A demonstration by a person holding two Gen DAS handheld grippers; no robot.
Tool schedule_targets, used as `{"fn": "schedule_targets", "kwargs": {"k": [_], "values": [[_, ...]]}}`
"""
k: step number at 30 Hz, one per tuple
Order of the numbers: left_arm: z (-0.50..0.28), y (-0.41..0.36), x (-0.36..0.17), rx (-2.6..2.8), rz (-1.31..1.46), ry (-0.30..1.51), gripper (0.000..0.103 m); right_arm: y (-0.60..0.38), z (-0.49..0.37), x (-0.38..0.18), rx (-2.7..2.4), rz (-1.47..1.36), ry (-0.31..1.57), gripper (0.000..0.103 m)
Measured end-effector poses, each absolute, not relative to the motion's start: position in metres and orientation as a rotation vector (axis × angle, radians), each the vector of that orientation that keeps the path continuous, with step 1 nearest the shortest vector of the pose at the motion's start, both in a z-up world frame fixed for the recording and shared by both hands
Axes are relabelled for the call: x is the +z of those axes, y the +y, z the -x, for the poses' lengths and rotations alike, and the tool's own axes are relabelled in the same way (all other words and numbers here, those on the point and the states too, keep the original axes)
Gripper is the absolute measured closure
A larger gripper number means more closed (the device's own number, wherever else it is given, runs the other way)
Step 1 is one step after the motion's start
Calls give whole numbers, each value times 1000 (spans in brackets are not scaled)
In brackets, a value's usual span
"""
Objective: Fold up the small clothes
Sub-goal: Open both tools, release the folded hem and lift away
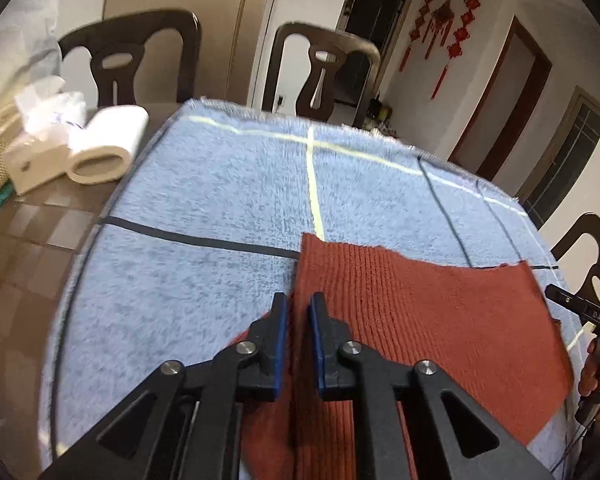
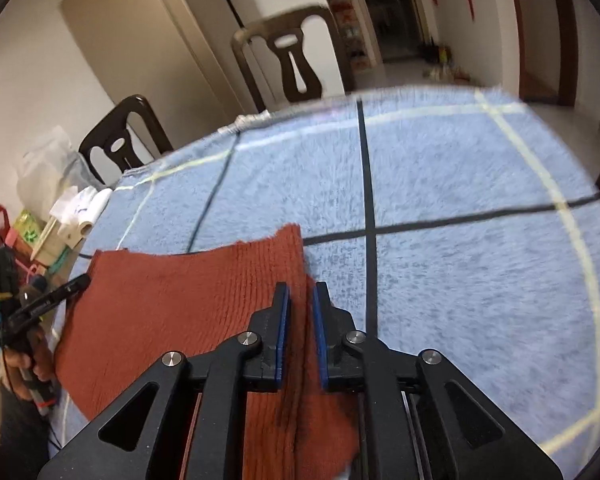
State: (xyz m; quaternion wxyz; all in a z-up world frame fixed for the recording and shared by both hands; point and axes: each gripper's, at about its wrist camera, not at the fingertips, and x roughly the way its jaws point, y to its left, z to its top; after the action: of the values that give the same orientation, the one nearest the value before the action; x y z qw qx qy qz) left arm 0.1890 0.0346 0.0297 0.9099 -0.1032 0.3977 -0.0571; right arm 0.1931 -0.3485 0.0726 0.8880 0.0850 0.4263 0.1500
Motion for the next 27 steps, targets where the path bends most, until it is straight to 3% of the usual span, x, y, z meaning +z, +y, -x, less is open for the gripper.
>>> {"fn": "schedule_targets", "kwargs": {"k": [3,7,16,27], "values": [[-164,32,46,-133,195,779,81,-340,-163,91,322,-110,833,83],[-123,6,60,-218,154,748,74,-316,-123,92,395,-56,832,82],[-99,-67,18,-377,41,875,74,-258,-91,55,474,94,905,82],[-92,-88,13,-396,-4,862,69,-244,-78,49,493,143,888,82]]}}
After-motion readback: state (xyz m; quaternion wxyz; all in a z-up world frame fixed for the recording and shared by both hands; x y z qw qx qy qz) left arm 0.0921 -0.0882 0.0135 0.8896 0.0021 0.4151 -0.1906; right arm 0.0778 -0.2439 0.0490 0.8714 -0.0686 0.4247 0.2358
